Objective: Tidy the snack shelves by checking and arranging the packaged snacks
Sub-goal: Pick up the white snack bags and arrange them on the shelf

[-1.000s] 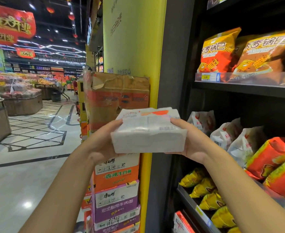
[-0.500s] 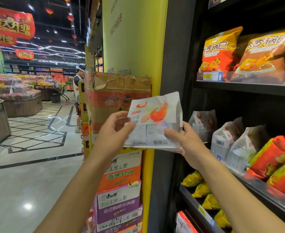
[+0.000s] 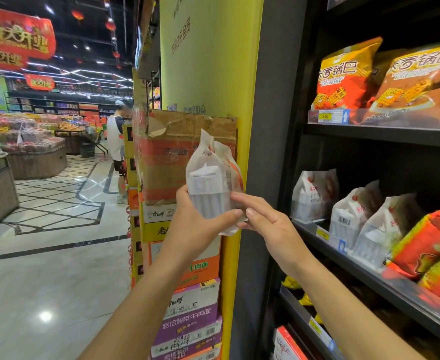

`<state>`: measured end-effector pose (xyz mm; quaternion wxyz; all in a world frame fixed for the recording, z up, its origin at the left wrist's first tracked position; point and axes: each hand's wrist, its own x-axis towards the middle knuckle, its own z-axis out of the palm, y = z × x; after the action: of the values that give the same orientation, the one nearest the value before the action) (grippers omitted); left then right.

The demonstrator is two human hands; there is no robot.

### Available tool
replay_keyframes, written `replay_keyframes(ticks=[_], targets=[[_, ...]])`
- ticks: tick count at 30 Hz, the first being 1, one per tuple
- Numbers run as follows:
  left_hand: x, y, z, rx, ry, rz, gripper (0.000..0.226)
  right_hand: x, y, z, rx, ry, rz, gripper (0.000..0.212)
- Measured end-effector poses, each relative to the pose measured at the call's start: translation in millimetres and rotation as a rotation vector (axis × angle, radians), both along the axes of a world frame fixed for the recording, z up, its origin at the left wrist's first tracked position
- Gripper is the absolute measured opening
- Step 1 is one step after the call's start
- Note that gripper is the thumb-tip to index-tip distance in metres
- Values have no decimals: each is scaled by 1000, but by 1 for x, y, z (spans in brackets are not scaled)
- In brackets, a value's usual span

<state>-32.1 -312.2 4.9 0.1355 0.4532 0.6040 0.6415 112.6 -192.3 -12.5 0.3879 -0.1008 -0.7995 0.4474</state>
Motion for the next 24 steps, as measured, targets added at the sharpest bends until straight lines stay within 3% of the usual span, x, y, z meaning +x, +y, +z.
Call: replay_keyframes(ticks=[7,10,12,15,18,24], targets=[[-24,2,-4,47,-187,-54,57,-3,20,5,-20,99,-269,28],[-34,-5,-2,49,-295,-171,63,0,33,10,-123,20,-361,53],[-43,-8,-2,47,-382,-243,75,4,38,15,-306,-40,-246,79],[-51,-9,-5,51,-529,-340,87,13,43,18,-575,-114,76,68],[-50,-12,-3,47,-631,-398,61,22,47,23,-751,-139,275,72],[-50,-11,5,-61,-699,-402,41,23,47,34,-819,-109,148,57]])
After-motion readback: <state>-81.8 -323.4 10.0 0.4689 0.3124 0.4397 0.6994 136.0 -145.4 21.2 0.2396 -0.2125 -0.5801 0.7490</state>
